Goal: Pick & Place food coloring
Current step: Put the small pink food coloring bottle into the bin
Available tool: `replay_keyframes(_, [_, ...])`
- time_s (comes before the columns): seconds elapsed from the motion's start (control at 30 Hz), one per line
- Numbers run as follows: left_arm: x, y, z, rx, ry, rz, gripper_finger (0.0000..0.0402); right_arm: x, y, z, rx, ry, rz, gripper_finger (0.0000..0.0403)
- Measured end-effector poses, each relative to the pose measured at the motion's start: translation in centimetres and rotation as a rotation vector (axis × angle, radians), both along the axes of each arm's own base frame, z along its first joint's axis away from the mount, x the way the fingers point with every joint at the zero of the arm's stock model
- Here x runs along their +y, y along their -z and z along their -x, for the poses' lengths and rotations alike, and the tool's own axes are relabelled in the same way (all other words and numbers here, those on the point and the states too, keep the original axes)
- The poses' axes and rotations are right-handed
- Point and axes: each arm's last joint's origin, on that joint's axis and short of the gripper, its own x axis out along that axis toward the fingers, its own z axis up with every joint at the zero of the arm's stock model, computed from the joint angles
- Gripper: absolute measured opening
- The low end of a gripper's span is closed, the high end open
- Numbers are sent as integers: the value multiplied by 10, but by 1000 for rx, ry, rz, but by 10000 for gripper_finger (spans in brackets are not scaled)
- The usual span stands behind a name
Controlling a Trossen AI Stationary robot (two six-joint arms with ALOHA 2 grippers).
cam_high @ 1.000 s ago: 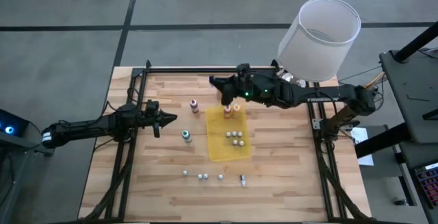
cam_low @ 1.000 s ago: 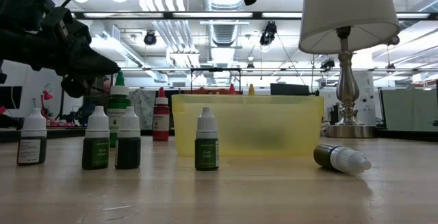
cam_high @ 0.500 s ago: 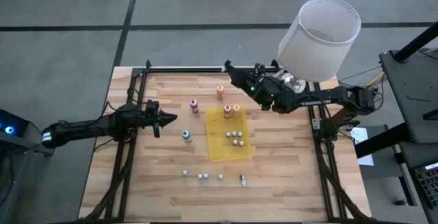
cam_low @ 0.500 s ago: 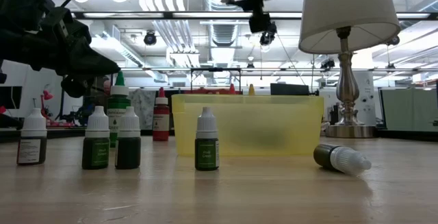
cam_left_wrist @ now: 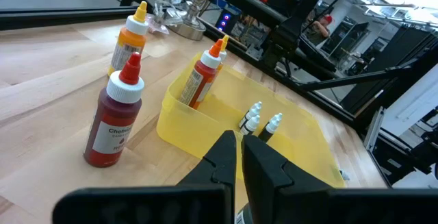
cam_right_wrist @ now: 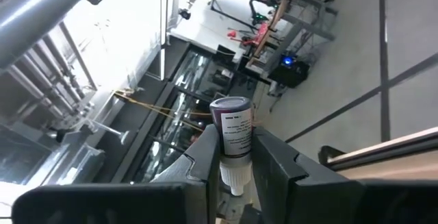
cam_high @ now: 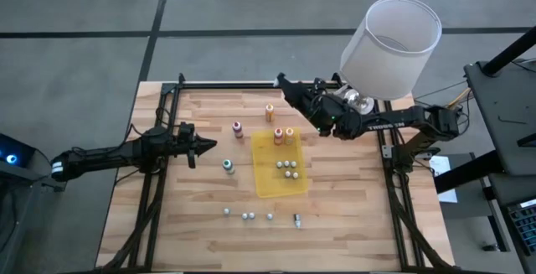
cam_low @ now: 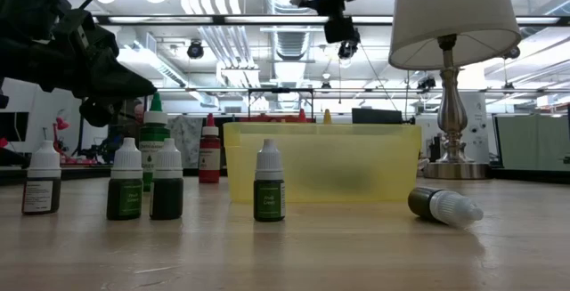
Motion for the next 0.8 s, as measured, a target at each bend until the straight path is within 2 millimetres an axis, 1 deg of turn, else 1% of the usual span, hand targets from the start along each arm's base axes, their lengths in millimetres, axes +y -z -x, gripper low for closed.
replay_keyframes(0.1, [0,0,0,0,0,0,0,1,-5,-1,-14,-11,4,59])
replay_keyframes(0.27, [0,0,0,0,0,0,0,2,-6,-1,-23,-20,-1,59])
replay_keyframes(0.53, [0,0,0,-3,0,-1,0,1,-6,-1,-122,-35,-100,59])
replay_keyframes(0.8, [0,-3,-1,-35,-6,30,0,1,-4,1,-123,112,-128,59])
